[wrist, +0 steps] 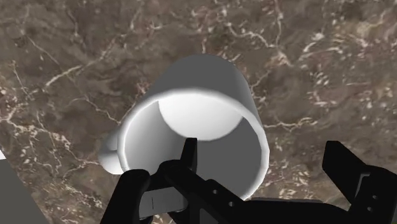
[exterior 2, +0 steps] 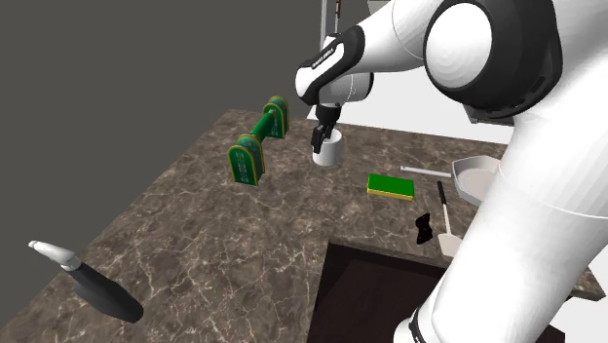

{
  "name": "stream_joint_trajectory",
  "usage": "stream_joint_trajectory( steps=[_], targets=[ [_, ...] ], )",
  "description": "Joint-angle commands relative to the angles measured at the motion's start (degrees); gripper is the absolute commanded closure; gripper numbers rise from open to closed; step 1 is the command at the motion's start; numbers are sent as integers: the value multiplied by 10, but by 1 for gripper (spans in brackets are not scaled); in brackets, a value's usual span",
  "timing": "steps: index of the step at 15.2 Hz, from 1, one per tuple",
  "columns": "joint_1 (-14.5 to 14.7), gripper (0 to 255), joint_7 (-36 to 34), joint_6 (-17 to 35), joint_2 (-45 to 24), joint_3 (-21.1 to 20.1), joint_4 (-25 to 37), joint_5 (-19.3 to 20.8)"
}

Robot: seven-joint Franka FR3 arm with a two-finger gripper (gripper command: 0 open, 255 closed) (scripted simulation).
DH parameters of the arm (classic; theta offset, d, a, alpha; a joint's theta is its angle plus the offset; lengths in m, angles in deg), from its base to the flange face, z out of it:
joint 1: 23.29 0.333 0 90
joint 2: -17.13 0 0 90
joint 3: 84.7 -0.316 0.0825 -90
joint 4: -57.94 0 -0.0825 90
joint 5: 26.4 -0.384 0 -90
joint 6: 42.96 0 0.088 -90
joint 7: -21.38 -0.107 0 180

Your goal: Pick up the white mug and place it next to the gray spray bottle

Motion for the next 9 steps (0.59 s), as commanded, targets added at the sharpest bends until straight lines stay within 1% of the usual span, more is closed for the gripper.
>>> stream_joint_trajectory(
  steps=[1,3,9],
  targets=[
    [-1,0,6,14,-12,-2,-3,-9],
    [-2,0,11,24,-21,-3,-5,-15],
    [-2,0,11,24,-21,-3,-5,-15]
  ],
)
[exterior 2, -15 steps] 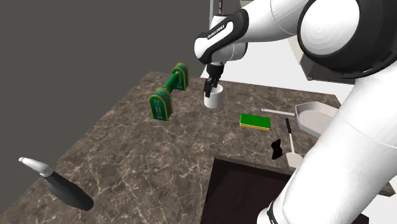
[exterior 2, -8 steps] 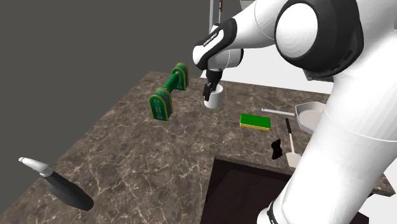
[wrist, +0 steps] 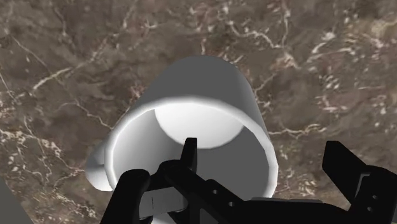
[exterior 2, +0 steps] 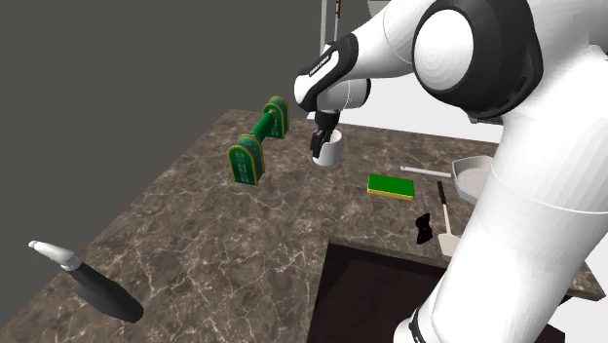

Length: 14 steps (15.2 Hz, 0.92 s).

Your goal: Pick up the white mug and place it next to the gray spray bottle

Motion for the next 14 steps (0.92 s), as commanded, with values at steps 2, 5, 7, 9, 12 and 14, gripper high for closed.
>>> stream_joint_trajectory(
  steps=[2,5,7,9,12,14],
  targets=[
    [0,255,0,0,0,0,0,0],
    [0,255,0,0,0,0,0,0],
    [0,255,0,0,0,0,0,0],
    [0,255,0,0,0,0,0,0],
    [1,255,-3,-7,5,1,3,4],
    [2,255,-9,-21,14,2,8,11]
  ],
)
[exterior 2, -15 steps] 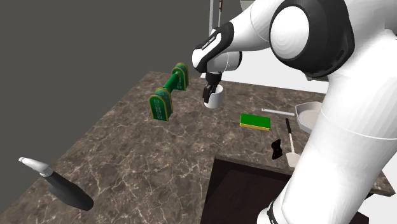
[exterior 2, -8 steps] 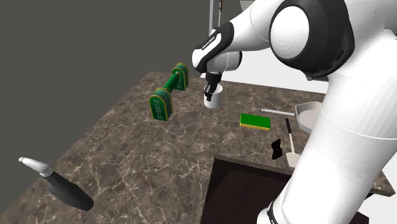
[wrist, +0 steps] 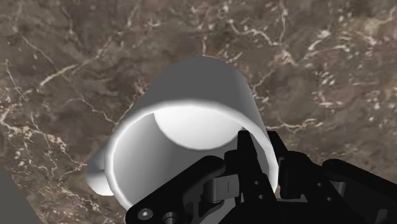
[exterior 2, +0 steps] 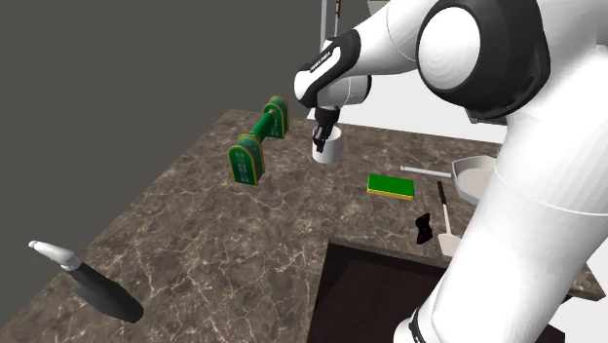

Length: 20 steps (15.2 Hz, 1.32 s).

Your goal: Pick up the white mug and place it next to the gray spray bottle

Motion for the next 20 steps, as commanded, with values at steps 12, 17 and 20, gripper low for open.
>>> stream_joint_trajectory(
  steps=[12,17,20],
  targets=[
    [4,255,-31,-92,53,4,45,39],
    [5,255,-39,-128,68,4,69,48],
    [6,255,-43,-150,75,4,85,53]
  ],
)
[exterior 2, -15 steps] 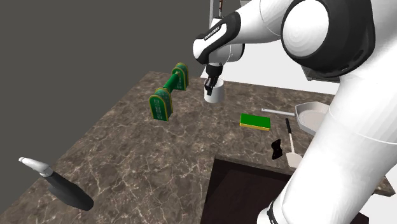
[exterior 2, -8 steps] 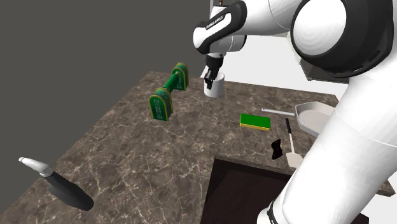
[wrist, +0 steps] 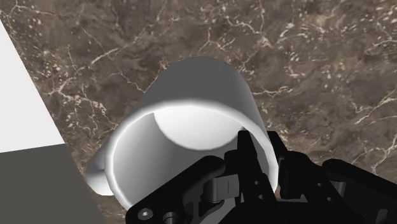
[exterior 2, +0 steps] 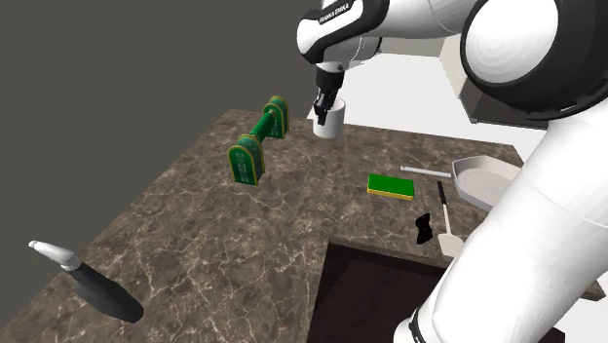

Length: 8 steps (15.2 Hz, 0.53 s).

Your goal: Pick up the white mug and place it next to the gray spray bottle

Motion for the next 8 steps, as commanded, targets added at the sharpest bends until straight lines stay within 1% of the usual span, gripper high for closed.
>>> stream_joint_trajectory(
  steps=[1,8],
  targets=[
    [0,255,-2,-14,3,0,11,2],
    [1,255,-10,-66,14,-1,53,9]
  ],
)
